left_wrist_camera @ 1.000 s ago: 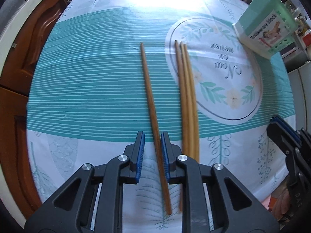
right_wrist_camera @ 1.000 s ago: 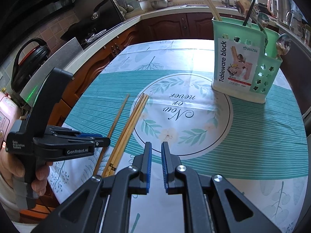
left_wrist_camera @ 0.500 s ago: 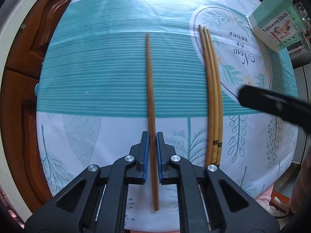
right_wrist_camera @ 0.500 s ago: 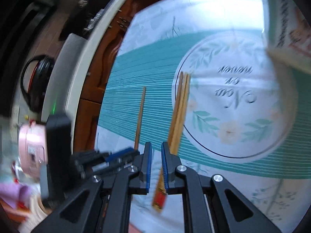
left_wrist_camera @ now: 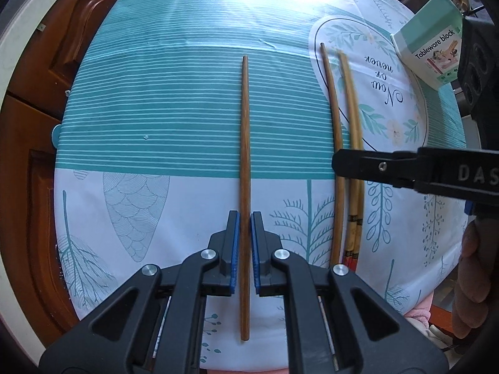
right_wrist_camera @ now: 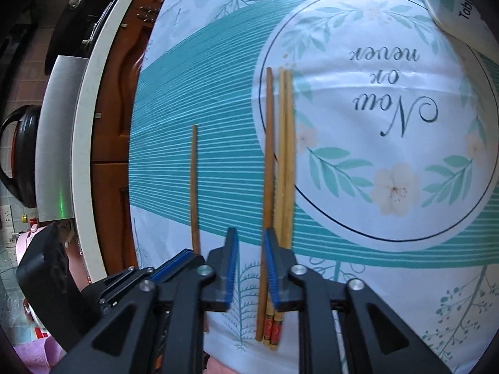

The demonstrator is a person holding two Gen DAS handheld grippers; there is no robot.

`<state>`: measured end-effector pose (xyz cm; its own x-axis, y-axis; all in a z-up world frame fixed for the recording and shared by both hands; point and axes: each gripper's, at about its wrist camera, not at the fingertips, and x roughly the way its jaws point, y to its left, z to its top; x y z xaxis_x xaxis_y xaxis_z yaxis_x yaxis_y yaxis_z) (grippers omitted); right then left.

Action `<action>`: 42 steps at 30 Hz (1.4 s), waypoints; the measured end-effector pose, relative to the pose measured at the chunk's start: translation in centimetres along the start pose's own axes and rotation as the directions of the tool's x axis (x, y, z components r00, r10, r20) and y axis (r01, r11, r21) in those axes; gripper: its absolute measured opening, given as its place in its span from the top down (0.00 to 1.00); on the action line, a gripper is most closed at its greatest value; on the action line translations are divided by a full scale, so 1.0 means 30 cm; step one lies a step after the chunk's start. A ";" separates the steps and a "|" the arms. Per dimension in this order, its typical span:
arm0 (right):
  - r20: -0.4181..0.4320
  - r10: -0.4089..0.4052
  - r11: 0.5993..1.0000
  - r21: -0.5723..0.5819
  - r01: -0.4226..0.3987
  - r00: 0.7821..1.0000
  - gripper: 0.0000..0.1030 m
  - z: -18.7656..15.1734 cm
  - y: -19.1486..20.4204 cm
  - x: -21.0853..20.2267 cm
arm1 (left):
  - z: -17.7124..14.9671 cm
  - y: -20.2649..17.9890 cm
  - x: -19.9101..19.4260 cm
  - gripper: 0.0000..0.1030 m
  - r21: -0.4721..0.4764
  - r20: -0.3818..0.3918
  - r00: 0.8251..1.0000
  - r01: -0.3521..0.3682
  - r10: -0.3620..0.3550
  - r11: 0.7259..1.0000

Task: Organize utensils
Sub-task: 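Grasp a second brown wooden chopstick with the right tool, then lift the wooden chopstick with the left tool while the right tool carries its chopstick to the holder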

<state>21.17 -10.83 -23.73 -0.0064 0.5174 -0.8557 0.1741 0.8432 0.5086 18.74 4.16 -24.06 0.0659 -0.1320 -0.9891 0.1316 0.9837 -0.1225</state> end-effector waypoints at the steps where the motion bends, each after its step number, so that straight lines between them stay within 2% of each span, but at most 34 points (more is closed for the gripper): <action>1: 0.002 -0.001 1.000 0.003 0.001 1.000 0.79 0.000 -0.011 -0.007 | -0.003 0.004 -0.002 0.94 -0.001 0.001 1.000 0.004 -0.004 1.000; 6: 0.011 -0.079 0.996 -0.031 0.080 0.997 0.79 0.002 0.014 -0.007 | -0.005 0.017 -0.003 0.94 -0.001 -0.001 1.000 0.011 -0.011 1.000; 10: 0.030 -0.210 0.973 -0.087 0.212 0.977 0.79 0.015 0.080 0.003 | 0.003 0.022 -0.005 0.94 0.001 -0.018 1.000 0.011 -0.011 1.000; 11: 0.033 -0.241 0.965 -0.100 0.243 0.970 0.79 0.018 0.096 0.008 | 0.009 0.025 -0.006 0.94 0.002 -0.026 1.000 0.013 -0.013 1.000; 14: 0.043 -0.367 0.914 -0.170 0.369 0.929 0.80 0.013 0.146 0.033 | 0.017 0.027 -0.006 0.94 0.004 -0.042 0.999 0.014 -0.014 1.000; 15: 0.053 -0.407 0.891 -0.195 0.409 0.912 0.85 0.007 0.161 0.041 | 0.020 0.026 -0.007 0.94 0.008 -0.043 0.999 0.012 -0.011 1.000; 19: 0.089 -0.509 0.809 -0.293 0.511 0.856 0.91 -0.019 0.196 0.064 | 0.020 0.008 -0.010 0.94 0.043 -0.050 0.998 -0.032 0.034 0.999; 20: 0.096 -0.523 0.796 -0.299 0.526 0.847 0.91 -0.023 0.191 0.061 | 0.018 0.007 -0.012 0.94 0.048 -0.051 0.998 -0.039 0.042 0.998; 24: 0.096 -0.540 0.781 -0.312 0.540 0.836 0.91 -0.033 0.164 0.046 | 0.014 0.002 -0.016 0.94 0.068 -0.056 0.996 -0.066 0.070 0.996; 27: 0.082 -0.526 0.789 -0.324 0.522 0.847 0.93 -0.047 0.145 0.036 | 0.013 -0.026 -0.017 0.94 0.105 -0.059 0.992 -0.103 0.110 0.989; 29: 0.064 -0.481 0.822 -0.313 0.475 0.874 0.94 -0.055 0.112 0.015 | 0.017 -0.033 -0.016 0.95 0.102 -0.069 0.992 -0.099 0.106 0.990; 30: 0.056 -0.432 0.853 -0.298 0.428 0.900 0.94 -0.059 0.094 -0.002 | 0.018 -0.029 -0.018 0.95 0.082 -0.069 0.994 -0.080 0.086 0.993; 31: 0.055 -0.396 0.872 -0.292 0.394 0.917 0.94 -0.074 0.073 -0.018 | 0.018 -0.023 -0.023 0.95 0.071 -0.067 0.995 -0.066 0.071 0.995; 32: 0.070 -0.373 0.881 -0.285 0.377 0.925 0.94 -0.082 0.057 -0.041 | 0.017 -0.020 -0.022 0.96 0.065 -0.063 0.996 -0.067 0.071 0.996; 35: 0.123 -0.233 0.924 -0.280 0.259 0.965 0.94 -0.115 0.013 -0.128 | -0.008 -0.017 -0.050 0.96 0.050 0.010 0.998 -0.057 0.056 0.997; 37: 0.177 -0.146 0.937 -0.292 0.194 0.973 0.94 -0.141 -0.020 -0.197 | -0.023 -0.026 -0.086 0.96 0.054 0.077 0.996 -0.051 0.047 0.997; 38: 0.208 -0.121 0.939 -0.294 0.180 0.971 0.94 -0.158 -0.035 -0.230 | -0.031 -0.035 -0.106 0.96 0.054 0.107 0.993 -0.047 0.041 0.997; 40: 0.263 -0.069 0.941 -0.303 0.150 0.962 0.94 -0.188 -0.059 -0.291 | -0.037 -0.060 -0.158 0.96 0.059 0.175 0.984 -0.032 0.021 0.998; 42: 0.326 -0.032 0.943 -0.304 0.137 0.945 0.94 -0.213 -0.101 -0.368 | -0.038 -0.097 -0.226 0.96 0.073 0.254 0.967 -0.021 0.002 0.997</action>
<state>14.43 -18.17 -15.21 0.3093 0.4144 -0.8560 -0.1365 0.9101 0.3912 16.77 2.32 -17.10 0.3148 -0.1571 -0.9360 0.2016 0.9748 -0.0958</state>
